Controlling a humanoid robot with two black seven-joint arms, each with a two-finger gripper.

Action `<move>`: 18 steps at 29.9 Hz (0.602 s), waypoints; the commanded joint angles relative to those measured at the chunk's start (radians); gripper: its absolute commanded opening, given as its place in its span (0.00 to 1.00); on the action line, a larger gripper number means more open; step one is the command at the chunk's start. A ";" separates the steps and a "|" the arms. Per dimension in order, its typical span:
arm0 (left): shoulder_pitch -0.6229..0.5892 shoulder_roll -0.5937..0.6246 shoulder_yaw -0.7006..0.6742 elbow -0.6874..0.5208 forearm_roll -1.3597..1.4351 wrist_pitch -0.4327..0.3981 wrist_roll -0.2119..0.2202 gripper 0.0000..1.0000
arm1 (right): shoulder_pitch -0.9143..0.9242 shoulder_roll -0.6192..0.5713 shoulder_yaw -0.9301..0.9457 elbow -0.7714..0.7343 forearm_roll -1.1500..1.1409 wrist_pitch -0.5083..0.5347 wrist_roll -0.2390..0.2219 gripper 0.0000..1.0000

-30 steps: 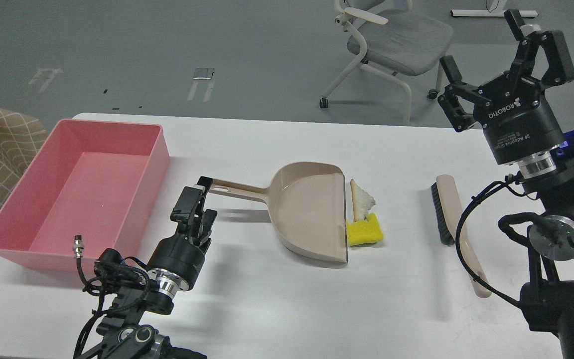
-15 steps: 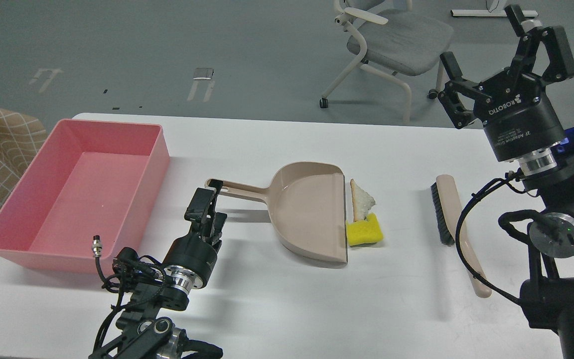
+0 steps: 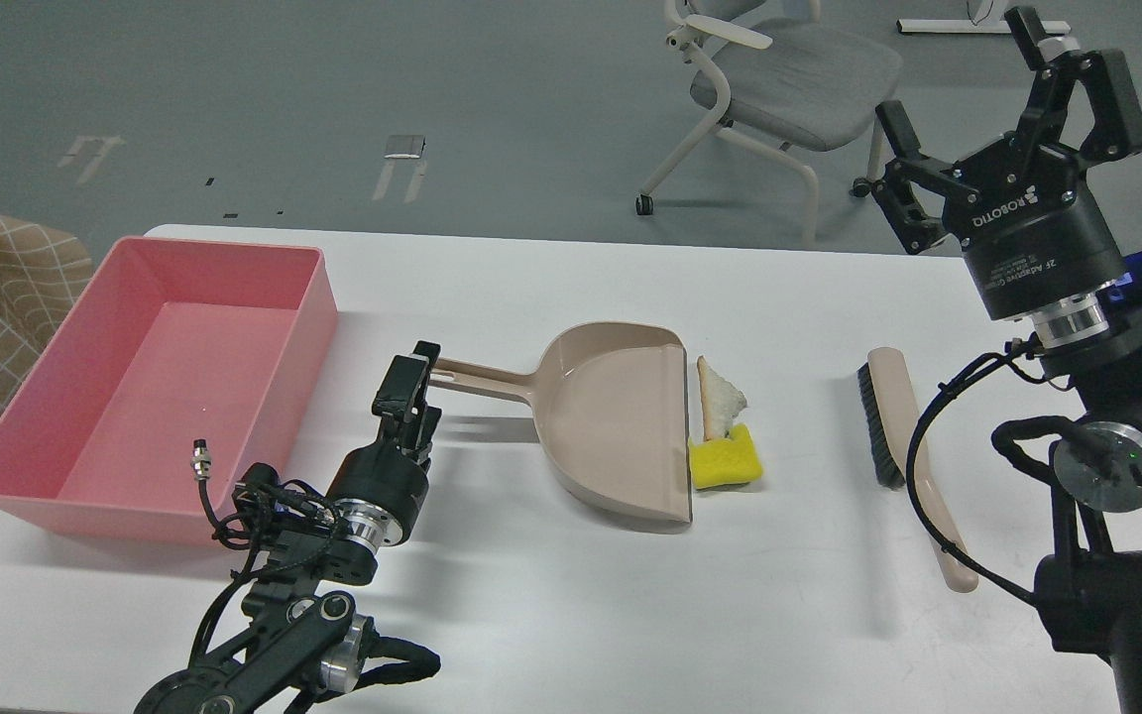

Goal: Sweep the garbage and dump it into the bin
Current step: 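Lower the left gripper toward the beige dustpan handle, then close the left gripper on the dustpan handle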

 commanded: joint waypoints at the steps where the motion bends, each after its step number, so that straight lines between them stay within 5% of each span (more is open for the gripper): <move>1: 0.003 0.000 0.001 0.006 -0.001 0.000 -0.004 0.98 | 0.001 0.000 0.001 0.001 -0.001 0.000 0.000 1.00; 18: -0.049 -0.039 0.001 0.081 -0.009 0.000 -0.005 0.98 | -0.001 0.000 0.001 -0.001 -0.001 0.000 0.000 1.00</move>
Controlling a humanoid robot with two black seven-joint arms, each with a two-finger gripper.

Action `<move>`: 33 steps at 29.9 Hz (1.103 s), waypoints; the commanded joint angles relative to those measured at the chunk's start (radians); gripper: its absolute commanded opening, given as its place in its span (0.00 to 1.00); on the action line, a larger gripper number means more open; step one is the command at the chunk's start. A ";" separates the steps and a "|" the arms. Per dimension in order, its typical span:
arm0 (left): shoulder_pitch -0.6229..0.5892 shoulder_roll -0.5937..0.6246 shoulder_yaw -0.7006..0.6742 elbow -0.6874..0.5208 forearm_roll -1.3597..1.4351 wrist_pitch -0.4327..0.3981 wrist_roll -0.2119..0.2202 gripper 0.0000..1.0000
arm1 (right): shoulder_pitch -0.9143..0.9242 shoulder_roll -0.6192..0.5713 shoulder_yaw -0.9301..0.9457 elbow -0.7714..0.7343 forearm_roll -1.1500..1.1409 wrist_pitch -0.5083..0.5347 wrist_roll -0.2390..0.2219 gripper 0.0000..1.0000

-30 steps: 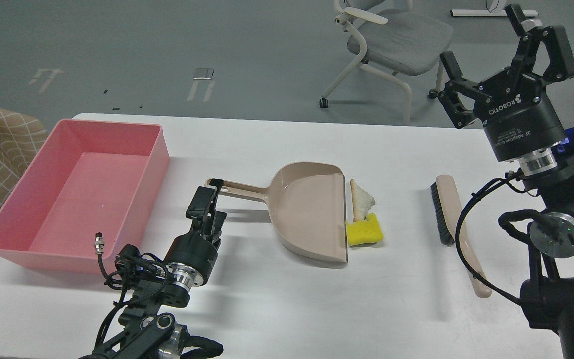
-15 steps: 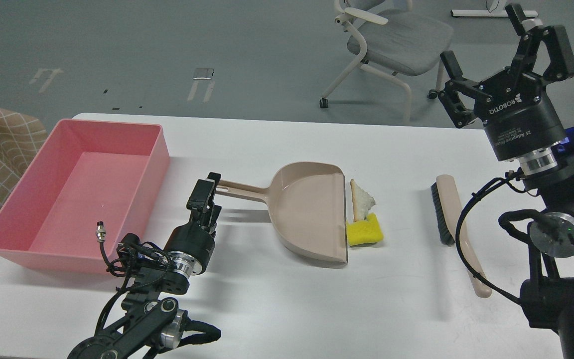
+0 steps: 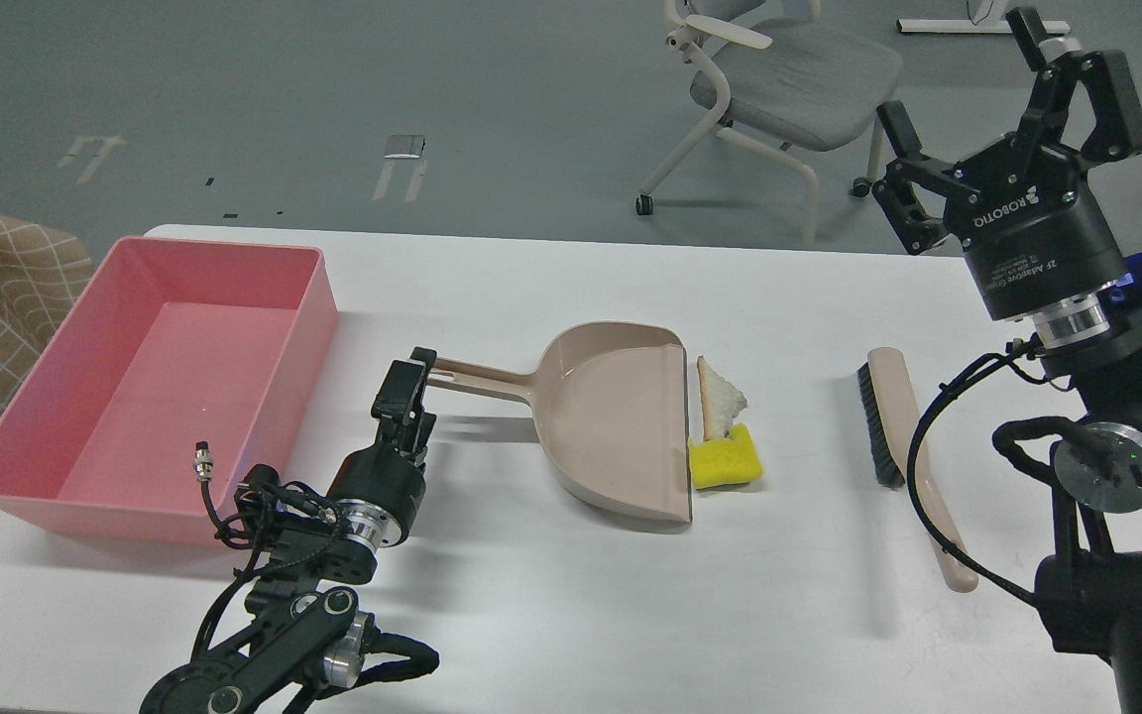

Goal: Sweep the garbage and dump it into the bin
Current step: 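Close the left gripper on the dustpan handle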

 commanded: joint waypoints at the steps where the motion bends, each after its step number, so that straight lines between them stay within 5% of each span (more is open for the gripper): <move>1: -0.022 -0.024 0.002 0.021 0.000 0.000 0.000 0.98 | 0.000 0.000 0.000 -0.001 0.000 0.000 0.000 1.00; 33: -0.105 -0.070 0.002 0.129 0.003 0.009 -0.003 0.98 | -0.002 0.000 0.001 0.005 0.001 0.000 0.000 1.00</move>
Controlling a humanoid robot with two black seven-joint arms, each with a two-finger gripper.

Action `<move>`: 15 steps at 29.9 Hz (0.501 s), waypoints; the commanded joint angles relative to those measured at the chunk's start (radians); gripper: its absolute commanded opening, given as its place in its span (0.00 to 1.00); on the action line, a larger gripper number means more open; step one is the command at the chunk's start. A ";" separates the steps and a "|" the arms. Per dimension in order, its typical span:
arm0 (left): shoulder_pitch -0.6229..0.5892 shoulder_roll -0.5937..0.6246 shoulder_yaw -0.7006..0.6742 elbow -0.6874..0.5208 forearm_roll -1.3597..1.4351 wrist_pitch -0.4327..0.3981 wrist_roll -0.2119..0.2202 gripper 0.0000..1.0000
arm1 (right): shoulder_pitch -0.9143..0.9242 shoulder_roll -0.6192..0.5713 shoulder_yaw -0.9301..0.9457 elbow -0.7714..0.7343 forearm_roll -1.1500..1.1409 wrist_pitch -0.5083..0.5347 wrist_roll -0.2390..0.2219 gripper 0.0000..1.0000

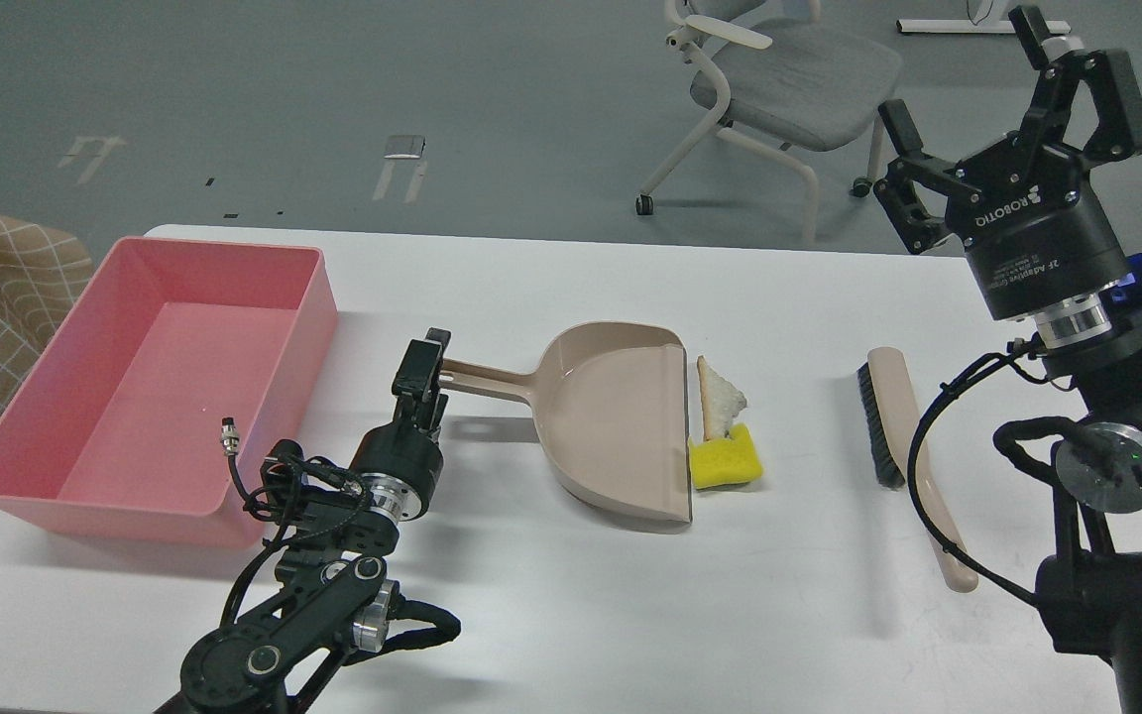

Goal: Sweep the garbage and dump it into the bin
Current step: 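Close the left gripper on the dustpan handle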

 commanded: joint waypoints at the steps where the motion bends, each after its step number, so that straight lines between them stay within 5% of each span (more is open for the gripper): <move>1: -0.015 -0.019 0.001 0.014 0.000 0.001 0.001 0.98 | 0.000 0.000 0.000 0.000 -0.002 0.000 0.000 1.00; 15: -0.039 -0.037 0.064 0.061 0.002 0.033 -0.035 0.97 | -0.003 0.000 0.006 0.000 0.000 0.000 0.000 1.00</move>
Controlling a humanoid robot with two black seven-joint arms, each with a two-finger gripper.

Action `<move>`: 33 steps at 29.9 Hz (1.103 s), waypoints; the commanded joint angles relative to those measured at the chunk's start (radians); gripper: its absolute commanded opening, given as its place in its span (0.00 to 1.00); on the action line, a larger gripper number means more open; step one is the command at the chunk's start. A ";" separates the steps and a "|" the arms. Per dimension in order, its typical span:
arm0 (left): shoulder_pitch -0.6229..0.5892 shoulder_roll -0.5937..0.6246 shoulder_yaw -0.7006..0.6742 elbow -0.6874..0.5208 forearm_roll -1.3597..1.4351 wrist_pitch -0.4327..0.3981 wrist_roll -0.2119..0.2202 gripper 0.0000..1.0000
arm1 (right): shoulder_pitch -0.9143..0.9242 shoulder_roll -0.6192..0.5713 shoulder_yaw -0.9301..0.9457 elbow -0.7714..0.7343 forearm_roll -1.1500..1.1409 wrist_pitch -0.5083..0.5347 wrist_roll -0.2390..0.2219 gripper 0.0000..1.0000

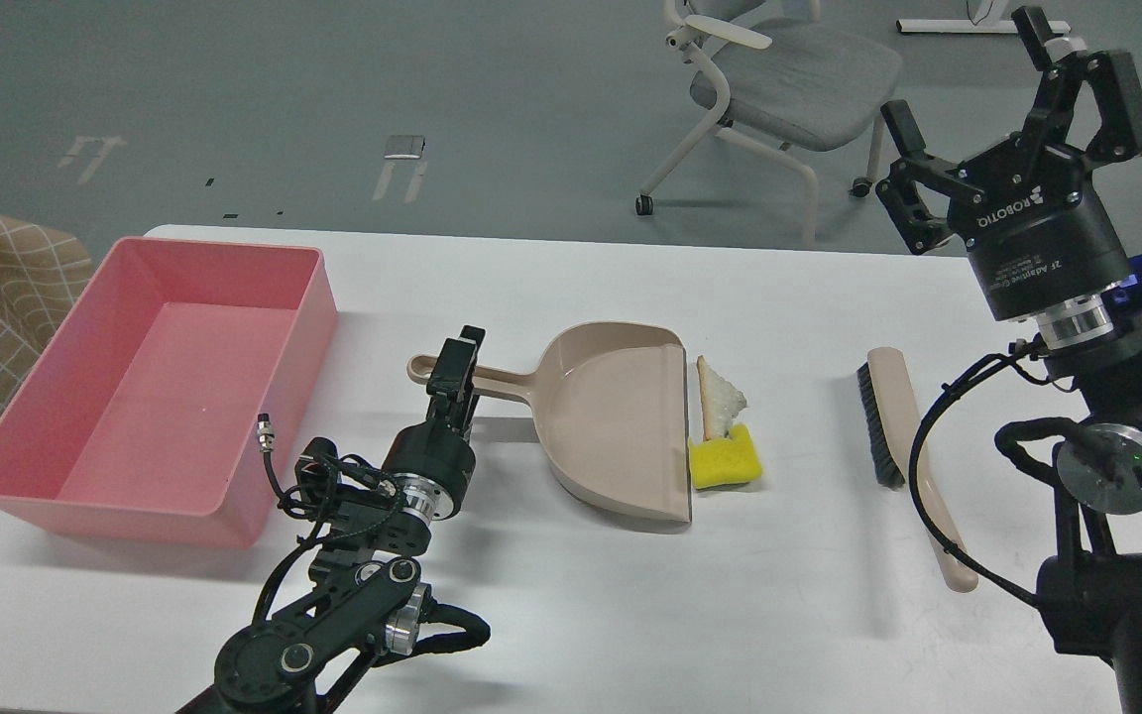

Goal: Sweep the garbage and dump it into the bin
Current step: 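Close the left gripper on the dustpan handle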

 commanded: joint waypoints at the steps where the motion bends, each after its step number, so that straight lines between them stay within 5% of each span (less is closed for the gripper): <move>1: -0.015 -0.001 0.002 0.042 0.000 0.003 -0.003 0.97 | -0.001 0.000 0.002 -0.002 0.000 0.000 0.000 1.00; 4: -0.021 -0.002 0.002 0.061 0.000 0.003 -0.005 0.94 | 0.001 0.000 0.002 -0.003 0.000 0.000 0.000 1.00; 8: -0.024 -0.006 0.003 0.062 0.000 0.007 -0.005 0.71 | 0.001 0.000 0.002 -0.003 0.000 0.000 0.000 1.00; 13: -0.022 -0.007 0.012 0.062 0.000 0.009 -0.005 0.67 | 0.001 0.000 0.004 -0.002 0.000 0.000 0.000 1.00; 19: -0.022 -0.006 0.026 0.062 0.001 0.024 -0.007 0.45 | 0.001 0.000 0.004 -0.002 0.002 0.000 0.000 1.00; 33: -0.016 0.001 0.057 0.062 0.001 0.033 -0.045 0.39 | 0.001 0.000 0.008 0.000 0.002 0.000 0.000 1.00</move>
